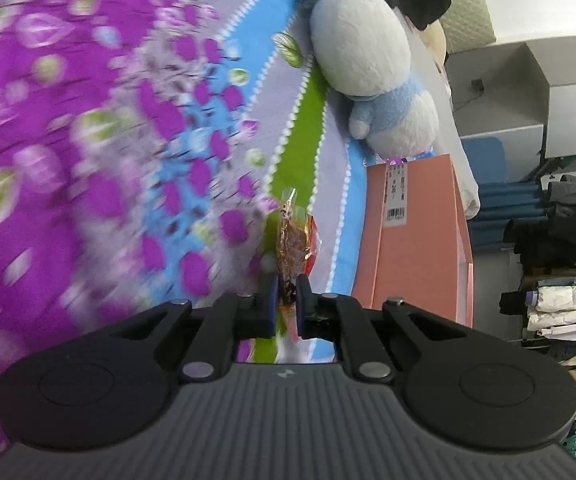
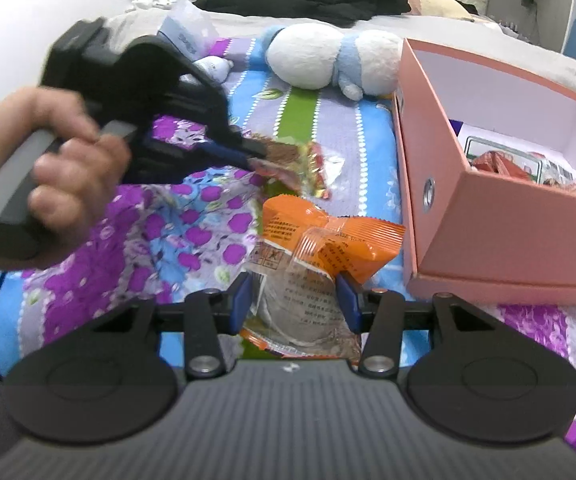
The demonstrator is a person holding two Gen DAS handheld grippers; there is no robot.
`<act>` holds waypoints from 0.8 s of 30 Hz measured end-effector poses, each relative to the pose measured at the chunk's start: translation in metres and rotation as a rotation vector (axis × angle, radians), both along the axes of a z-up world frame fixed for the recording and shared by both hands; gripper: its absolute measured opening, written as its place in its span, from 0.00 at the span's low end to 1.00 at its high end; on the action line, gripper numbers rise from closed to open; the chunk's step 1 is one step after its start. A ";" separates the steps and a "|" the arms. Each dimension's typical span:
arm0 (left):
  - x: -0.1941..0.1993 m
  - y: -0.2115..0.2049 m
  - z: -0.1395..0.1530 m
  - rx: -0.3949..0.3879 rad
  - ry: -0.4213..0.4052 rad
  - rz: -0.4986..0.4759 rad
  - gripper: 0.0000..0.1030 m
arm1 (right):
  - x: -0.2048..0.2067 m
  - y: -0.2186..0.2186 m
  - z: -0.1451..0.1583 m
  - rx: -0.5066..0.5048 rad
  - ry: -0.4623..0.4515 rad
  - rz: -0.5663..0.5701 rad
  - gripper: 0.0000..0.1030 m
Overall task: Organize snacks
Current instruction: 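Lift the wafer pack with left gripper while right lifts the orange-wrapped bread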
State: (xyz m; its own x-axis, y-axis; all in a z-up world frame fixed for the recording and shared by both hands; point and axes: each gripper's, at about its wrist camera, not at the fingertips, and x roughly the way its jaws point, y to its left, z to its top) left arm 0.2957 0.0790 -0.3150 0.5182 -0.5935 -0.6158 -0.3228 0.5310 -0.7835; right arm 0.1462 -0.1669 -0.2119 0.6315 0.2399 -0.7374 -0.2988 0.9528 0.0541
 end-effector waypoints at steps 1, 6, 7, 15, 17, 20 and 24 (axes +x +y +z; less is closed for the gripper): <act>-0.012 0.006 0.003 0.003 0.002 0.011 0.10 | -0.003 -0.001 0.001 0.001 -0.001 0.002 0.47; -0.070 0.022 0.018 0.019 0.014 0.057 0.10 | -0.017 -0.005 0.006 -0.010 -0.009 0.020 0.47; -0.079 0.023 0.022 0.033 0.012 0.057 0.10 | -0.020 -0.004 0.008 -0.024 -0.019 0.031 0.47; -0.151 0.048 0.029 0.095 0.028 0.060 0.10 | -0.030 0.001 0.005 -0.042 -0.024 0.042 0.47; -0.160 0.054 0.030 0.123 0.028 0.067 0.11 | -0.030 0.002 0.002 -0.044 -0.018 0.043 0.48; -0.171 0.062 0.031 0.154 0.034 0.064 0.11 | -0.027 0.005 -0.005 -0.053 0.004 0.051 0.48; -0.176 0.064 0.035 0.245 0.053 0.054 0.12 | -0.025 0.010 -0.015 -0.083 0.032 0.082 0.50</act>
